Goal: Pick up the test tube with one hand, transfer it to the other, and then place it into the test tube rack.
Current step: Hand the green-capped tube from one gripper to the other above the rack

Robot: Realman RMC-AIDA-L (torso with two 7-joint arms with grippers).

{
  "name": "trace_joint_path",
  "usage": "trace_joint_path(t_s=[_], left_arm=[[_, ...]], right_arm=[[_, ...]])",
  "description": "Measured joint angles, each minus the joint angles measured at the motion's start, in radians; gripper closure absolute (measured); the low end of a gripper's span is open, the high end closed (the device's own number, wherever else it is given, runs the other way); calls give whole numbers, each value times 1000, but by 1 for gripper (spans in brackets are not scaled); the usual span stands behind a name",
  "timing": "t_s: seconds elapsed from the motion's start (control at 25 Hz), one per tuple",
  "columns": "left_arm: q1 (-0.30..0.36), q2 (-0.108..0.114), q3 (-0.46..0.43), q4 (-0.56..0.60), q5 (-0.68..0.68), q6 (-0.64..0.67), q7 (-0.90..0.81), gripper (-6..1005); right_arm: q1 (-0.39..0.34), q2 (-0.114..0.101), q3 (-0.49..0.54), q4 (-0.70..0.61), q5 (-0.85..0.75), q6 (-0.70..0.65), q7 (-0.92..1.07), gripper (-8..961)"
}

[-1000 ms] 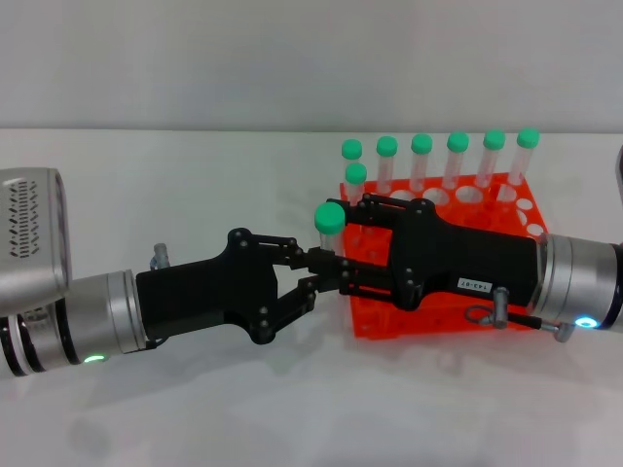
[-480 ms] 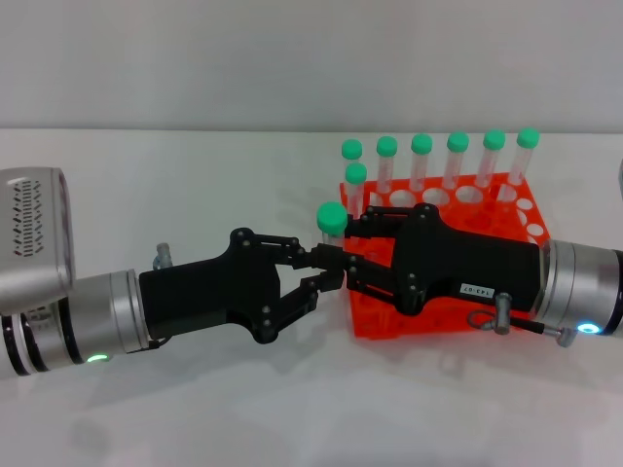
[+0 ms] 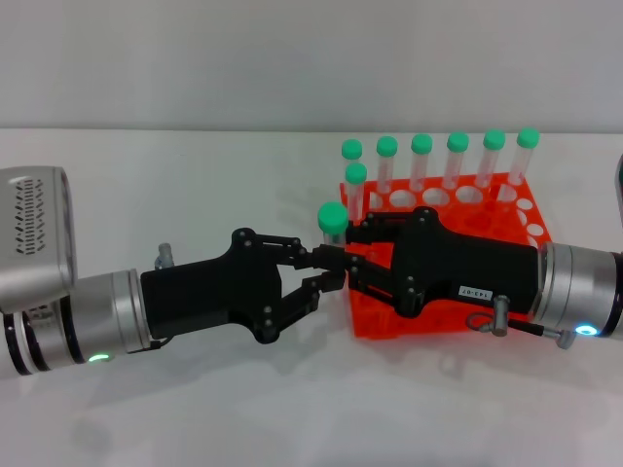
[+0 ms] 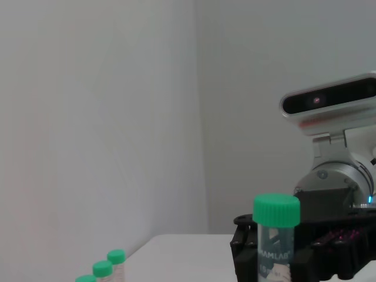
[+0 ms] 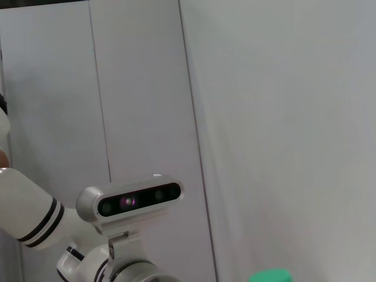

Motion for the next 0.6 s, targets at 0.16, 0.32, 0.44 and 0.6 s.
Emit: trace_joint_path(t_s=[0.16,0.32,0.44,0.6], left_arm=[[-2,0,0,7,7,-1,-3,807],[-2,-1,0,10,11,-5,-4,810],[-2,-1,0,10,12,-6,-10,813],[1,-1,0,6,13,-4,-16,817]], right_arm=[[-2,0,1,-2,1,1,0,649],[-10,0,4,-2,15,7,0,730],[-12,-1,4,2,21,6,0,737],[-24,-3,5,1,22,9,0,746]])
